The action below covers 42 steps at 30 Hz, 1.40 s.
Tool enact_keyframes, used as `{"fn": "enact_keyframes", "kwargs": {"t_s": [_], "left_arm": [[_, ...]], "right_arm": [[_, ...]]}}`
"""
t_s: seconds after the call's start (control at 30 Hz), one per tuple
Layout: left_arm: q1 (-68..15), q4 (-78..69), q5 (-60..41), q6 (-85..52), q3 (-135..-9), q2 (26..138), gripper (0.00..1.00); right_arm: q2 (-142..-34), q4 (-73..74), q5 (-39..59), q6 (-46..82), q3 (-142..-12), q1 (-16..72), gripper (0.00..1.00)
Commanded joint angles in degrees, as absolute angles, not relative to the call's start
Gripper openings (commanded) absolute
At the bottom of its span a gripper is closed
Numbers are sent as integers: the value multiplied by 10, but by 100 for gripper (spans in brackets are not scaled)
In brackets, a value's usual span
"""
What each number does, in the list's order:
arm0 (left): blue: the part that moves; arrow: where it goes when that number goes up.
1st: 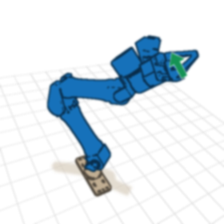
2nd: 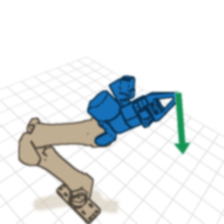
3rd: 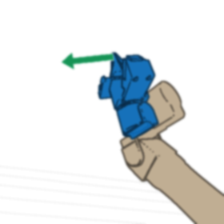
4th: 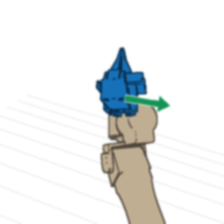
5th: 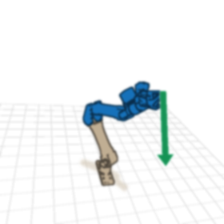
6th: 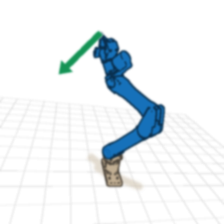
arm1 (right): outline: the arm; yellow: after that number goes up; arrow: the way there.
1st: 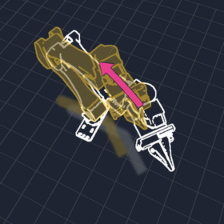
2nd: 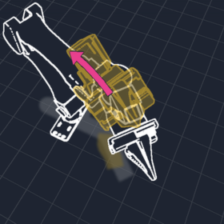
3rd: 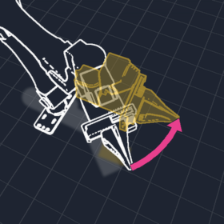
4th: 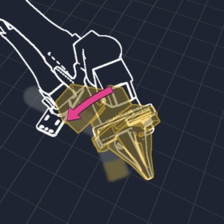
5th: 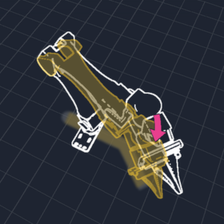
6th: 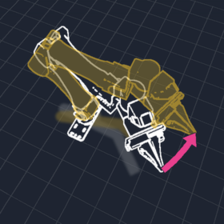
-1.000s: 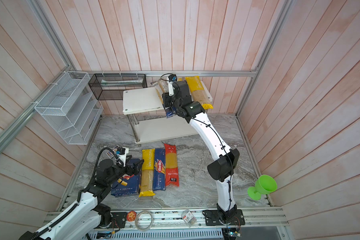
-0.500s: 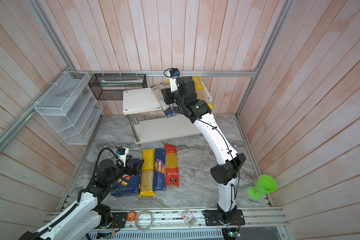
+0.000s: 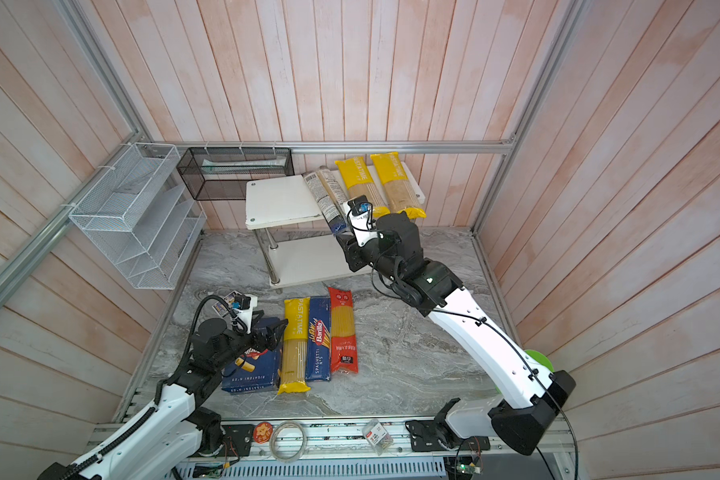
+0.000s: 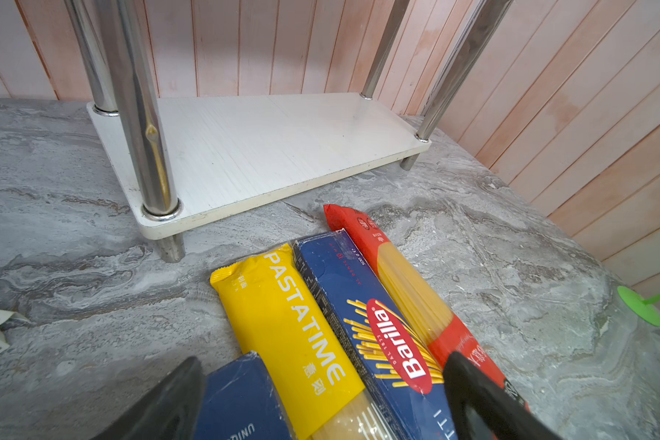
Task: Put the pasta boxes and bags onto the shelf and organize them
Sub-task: 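Lay the white-labelled bag flat on the top shelf and open the right gripper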
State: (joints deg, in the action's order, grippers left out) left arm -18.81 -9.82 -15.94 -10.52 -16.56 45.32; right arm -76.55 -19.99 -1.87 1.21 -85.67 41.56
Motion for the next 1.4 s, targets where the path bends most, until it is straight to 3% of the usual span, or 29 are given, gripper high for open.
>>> {"fn": "enact_keyframes", "kwargs": {"t_s": [0.0, 1.37], "left_arm": [[-190, -100, -153, -98, -178, 454, 100], [-190, -98, -152, -99, -178, 453, 100]], "right_arm": [[-758, -149, -17, -1, -816, 416, 40], [-911, -154, 9, -41, -957, 414, 40]]}}
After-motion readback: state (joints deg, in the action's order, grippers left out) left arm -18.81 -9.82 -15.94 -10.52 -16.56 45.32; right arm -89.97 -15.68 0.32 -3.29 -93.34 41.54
